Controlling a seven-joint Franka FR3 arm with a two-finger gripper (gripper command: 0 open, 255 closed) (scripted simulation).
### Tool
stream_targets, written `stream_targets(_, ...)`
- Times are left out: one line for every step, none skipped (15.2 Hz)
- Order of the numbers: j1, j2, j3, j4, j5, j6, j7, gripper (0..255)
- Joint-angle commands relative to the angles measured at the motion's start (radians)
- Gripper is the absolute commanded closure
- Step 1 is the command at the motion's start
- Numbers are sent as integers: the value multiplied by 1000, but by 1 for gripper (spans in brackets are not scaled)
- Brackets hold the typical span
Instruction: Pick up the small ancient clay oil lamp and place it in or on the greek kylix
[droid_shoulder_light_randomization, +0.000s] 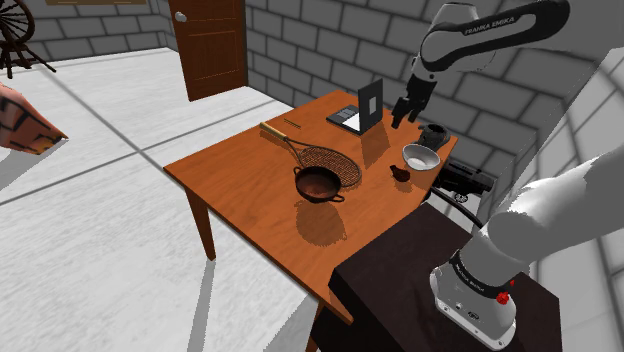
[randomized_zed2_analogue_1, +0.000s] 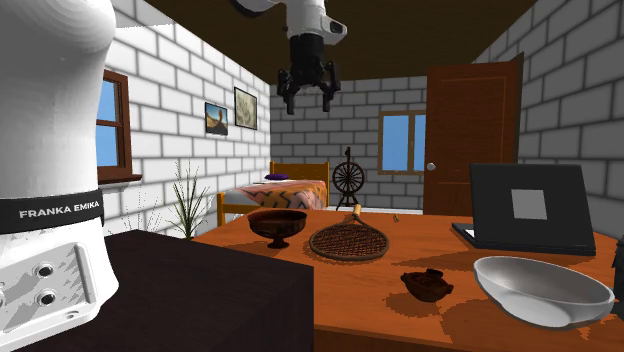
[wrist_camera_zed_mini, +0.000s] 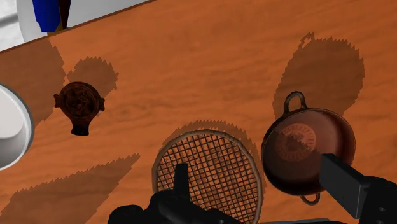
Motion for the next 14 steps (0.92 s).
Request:
stream_targets(-4, 63, -27, 11, 12, 47, -33, 0)
stream_targets(-6, 96, -42, 18, 20, 69, -53, 0)
stream_targets(-7, 131, -56, 27, 31, 91, -73, 0)
stream_targets(-9, 167, -69, 37, 43, 112, -95, 0)
stream_targets(-11, 203, -82, 49, 57, 132, -117, 0)
stream_targets(-14, 240, -94, 62, 74, 151, -140, 0)
stream_targets(-17, 277, -104, 76, 92, 168, -165, 0)
stream_targets(-20, 316, -114, 91, 112, 185, -190, 0)
stream_targets(-25, 355, -122, 107, 134, 200, -215, 0)
stream_targets(-30, 394, -128, 125, 157, 214, -242, 0)
stream_targets(-37, 434, -133, 144, 182, 227, -268, 0)
stream_targets(-46, 474, -136, 165, 207, 238, -295, 0)
stream_targets(-57, 514, -136, 186, 232, 248, -321, 0)
stream_targets(-68, 554, -135, 209, 256, 256, -346, 0)
